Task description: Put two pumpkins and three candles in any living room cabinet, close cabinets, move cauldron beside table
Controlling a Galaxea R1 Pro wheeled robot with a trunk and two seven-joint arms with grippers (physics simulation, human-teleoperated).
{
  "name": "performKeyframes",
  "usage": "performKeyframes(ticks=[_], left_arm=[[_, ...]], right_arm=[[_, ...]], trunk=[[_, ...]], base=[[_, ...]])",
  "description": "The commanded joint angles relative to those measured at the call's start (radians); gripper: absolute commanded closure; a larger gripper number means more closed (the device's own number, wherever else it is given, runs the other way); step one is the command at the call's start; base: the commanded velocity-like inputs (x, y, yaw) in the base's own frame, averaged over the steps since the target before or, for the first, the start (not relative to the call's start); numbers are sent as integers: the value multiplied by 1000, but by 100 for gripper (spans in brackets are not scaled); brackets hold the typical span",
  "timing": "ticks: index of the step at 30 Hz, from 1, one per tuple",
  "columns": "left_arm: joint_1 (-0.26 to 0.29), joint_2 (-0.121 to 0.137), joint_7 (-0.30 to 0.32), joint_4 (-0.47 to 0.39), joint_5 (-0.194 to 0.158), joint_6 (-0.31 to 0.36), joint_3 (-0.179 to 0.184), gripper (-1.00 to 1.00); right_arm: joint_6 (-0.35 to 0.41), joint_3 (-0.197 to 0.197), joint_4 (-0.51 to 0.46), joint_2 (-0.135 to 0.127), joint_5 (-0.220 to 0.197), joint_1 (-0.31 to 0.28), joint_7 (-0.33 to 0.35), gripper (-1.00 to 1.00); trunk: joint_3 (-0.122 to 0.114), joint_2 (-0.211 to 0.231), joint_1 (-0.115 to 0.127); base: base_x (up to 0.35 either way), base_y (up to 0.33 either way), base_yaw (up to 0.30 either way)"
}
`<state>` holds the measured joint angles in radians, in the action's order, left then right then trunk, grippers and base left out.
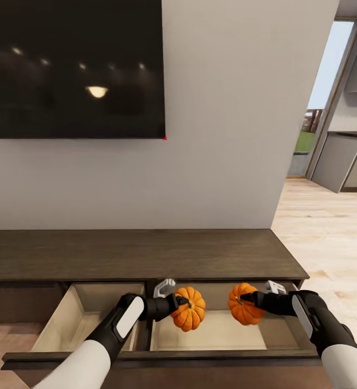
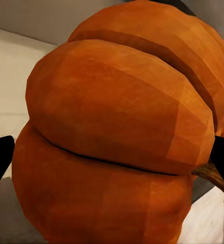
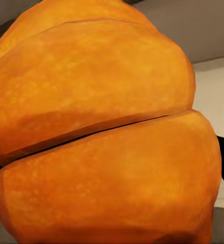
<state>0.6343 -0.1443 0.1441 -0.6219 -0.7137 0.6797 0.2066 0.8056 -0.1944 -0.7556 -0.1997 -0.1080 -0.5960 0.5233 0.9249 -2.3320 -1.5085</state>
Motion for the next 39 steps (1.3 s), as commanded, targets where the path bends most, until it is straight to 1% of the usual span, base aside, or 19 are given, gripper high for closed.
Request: performKeyframes(ticks=[1, 4, 14, 22, 30, 36, 39], left_arm=[[-4, 0, 6, -1, -4, 3, -1, 100], [-4, 0, 6, -1, -12, 3, -1, 100], [-4, 0, 6, -1, -12, 3, -1, 100], [-13, 3, 10, 0, -13, 4, -5, 100], [-16, 2, 11, 1, -13, 5, -6, 100], [-16, 2, 7, 7, -12, -12, -7, 100], [-16, 2, 7, 8, -12, -12, -7, 100]], right_arm=[[7, -2, -1, 0, -4, -1, -3, 100], [7, -2, -1, 0, 1, -1, -3, 100], [7, -2, -1, 0, 1, -1, -3, 100], [7, -1, 15, 5, 7, -13, -10, 100], [10, 2, 24, 5, 12, -17, -12, 100], [11, 7, 30, 5, 14, -18, -12, 100], [11, 7, 30, 5, 14, -18, -12, 100]], trunk=[[1, 0, 0], [1, 0, 0], [1, 0, 0], [-24, 56, 31], [-42, 112, 62], [-60, 154, 85], [-60, 154, 85]], base=[[0, 0, 0], [0, 0, 0], [0, 0, 0], [0, 0, 0], [0, 0, -14], [0, 0, -2], [0, 0, 0]])
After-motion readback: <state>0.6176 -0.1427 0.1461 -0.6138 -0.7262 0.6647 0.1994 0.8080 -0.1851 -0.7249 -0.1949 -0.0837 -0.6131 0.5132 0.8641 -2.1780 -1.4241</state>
